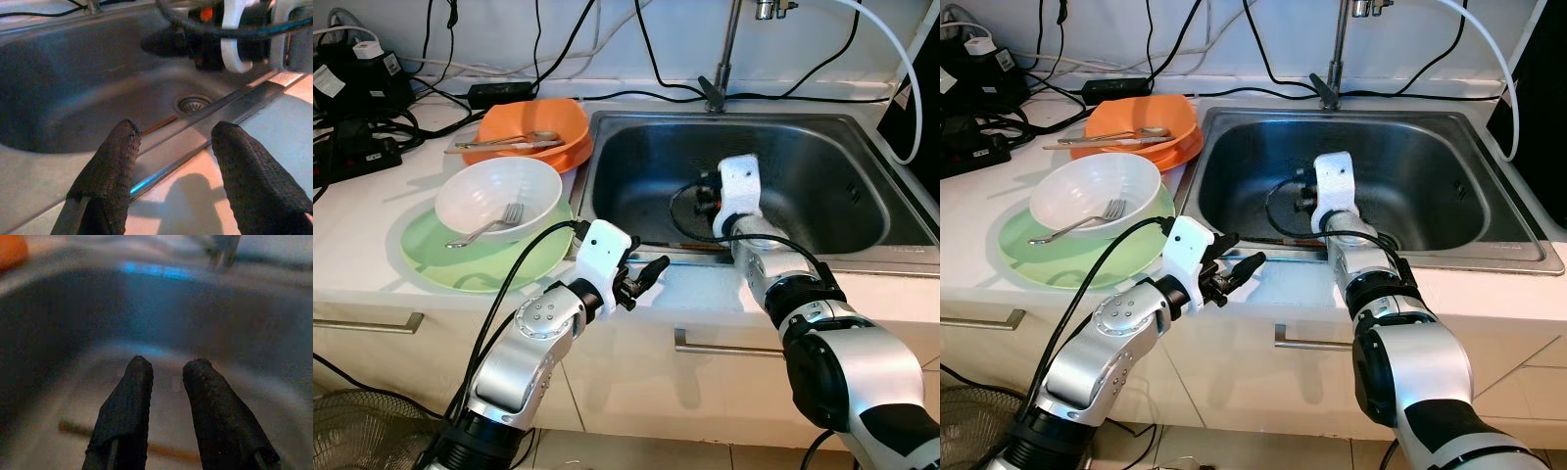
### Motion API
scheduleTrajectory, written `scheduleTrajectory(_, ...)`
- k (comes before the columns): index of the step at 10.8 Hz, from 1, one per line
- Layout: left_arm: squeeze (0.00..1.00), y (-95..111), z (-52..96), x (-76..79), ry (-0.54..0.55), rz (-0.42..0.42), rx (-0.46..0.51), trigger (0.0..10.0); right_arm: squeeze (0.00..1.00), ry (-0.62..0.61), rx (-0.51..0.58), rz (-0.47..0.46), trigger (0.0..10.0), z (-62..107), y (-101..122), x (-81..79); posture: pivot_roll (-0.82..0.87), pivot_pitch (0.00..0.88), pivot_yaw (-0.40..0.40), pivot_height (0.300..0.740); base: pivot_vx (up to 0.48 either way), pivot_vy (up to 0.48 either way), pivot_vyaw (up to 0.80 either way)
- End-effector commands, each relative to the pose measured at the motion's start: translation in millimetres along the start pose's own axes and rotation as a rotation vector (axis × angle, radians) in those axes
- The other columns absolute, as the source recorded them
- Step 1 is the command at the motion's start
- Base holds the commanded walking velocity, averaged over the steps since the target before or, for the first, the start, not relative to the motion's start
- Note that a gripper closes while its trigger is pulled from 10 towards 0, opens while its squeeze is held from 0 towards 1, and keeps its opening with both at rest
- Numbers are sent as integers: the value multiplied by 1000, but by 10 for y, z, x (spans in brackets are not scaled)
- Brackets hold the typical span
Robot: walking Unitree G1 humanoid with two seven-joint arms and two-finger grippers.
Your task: Kitchen organization
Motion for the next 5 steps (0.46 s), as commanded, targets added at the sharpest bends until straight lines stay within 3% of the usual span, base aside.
scheduleTrajectory(1, 0, -22, 3, -19, 13, -10, -5, 10000, 0, -22, 105, 37, 10000, -4, 207, 44, 123, 0, 33, 740, 0, 0, 0)
scheduleTrajectory(3, 0, 22, -16, -59, 36, -23, 17, 10000, 0, -90, 292, 21, 10000, 54, 510, 141, 119, 0, 35, 740, 0, 0, 0)
scheduleTrajectory(5, 0, 78, -29, -113, 76, -38, 53, 10000, 0, -143, 468, 12, 10000, 215, 632, 161, 111, 0, 36, 740, 0, 0, 0)
Point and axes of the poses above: a point about 5 cm out from each wrist's last joint towards the gripper, its own z axis pointing back from the gripper into the wrist, its own y axis along the axis of the wrist's last joint, x = y × z, the point moved 4 cm from there along -z, pointing out of the wrist towards the gripper, and after that the axes turned 7 degrees about z, right-handed, at the moved point
